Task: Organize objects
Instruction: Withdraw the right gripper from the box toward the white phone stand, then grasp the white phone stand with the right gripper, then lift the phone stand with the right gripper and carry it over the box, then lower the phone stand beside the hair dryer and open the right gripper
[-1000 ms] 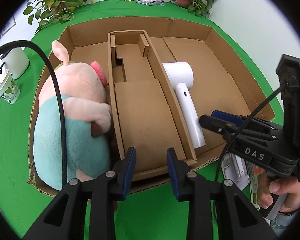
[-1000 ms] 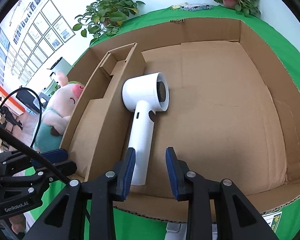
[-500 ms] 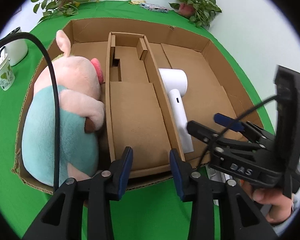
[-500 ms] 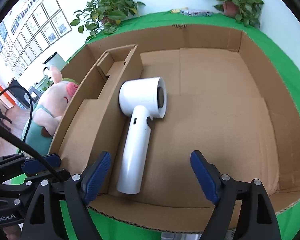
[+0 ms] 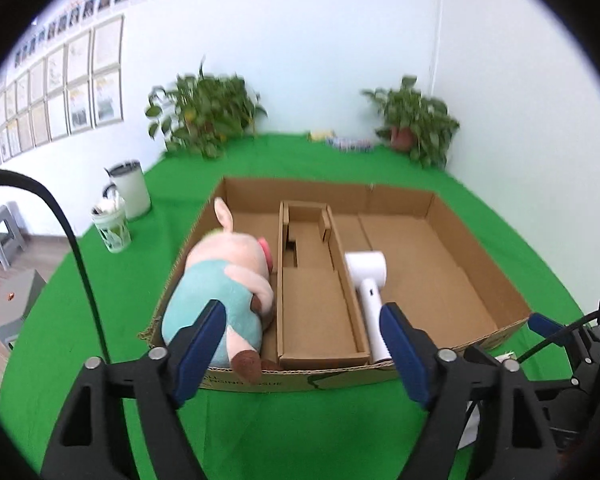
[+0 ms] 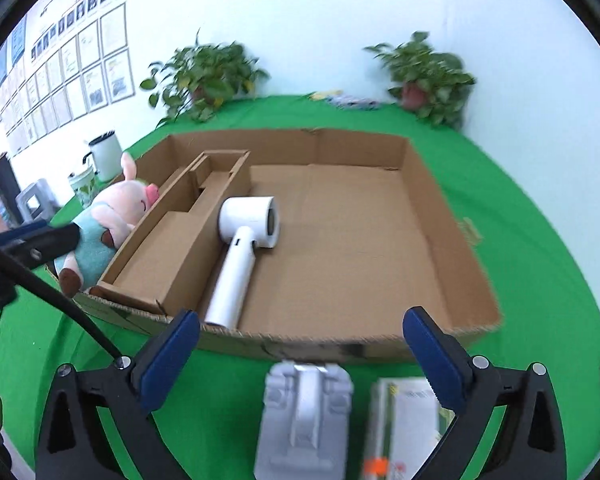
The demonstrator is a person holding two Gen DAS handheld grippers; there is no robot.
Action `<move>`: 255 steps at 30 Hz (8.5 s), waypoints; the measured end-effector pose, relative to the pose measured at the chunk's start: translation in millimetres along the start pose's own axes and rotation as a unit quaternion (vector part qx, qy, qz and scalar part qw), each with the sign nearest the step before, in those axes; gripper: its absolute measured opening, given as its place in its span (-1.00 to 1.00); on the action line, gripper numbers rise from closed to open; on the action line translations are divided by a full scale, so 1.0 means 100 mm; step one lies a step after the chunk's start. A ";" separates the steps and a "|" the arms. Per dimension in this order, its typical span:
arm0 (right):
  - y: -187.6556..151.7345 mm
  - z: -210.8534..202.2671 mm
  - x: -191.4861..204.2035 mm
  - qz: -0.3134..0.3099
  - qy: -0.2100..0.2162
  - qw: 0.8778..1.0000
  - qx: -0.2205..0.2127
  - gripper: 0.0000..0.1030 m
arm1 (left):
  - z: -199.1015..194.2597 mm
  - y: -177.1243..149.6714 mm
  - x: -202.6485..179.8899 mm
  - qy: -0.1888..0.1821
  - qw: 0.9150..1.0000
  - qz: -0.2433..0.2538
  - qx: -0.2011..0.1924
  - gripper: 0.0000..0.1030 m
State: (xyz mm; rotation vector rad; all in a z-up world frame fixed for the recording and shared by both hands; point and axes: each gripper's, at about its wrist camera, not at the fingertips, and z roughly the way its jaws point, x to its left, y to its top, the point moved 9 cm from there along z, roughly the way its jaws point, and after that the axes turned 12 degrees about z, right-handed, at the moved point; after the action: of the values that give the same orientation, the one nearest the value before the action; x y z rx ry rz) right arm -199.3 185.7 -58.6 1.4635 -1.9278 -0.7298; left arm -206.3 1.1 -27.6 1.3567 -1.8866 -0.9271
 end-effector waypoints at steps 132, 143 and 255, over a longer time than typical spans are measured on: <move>-1.30 -0.13 -0.03 -0.060 0.159 0.979 0.113 0.99 | 0.41 -1.16 -0.73 -0.291 0.939 -0.087 0.158 0.63; -1.39 -0.16 -0.07 -0.085 0.177 0.976 0.098 0.93 | 0.53 -1.17 -0.99 -0.362 0.895 -0.144 0.218 0.63; 0.13 1.43 -0.03 0.092 0.116 0.960 0.238 -0.13 | 1.37 0.29 -0.70 -0.231 0.939 -0.031 0.251 -0.60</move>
State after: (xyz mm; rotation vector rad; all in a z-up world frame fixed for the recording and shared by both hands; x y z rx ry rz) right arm -313.2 201.5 -144.9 1.5294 -2.1013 0.0004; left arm -313.2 99.6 -85.6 1.5930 -2.5856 -0.8837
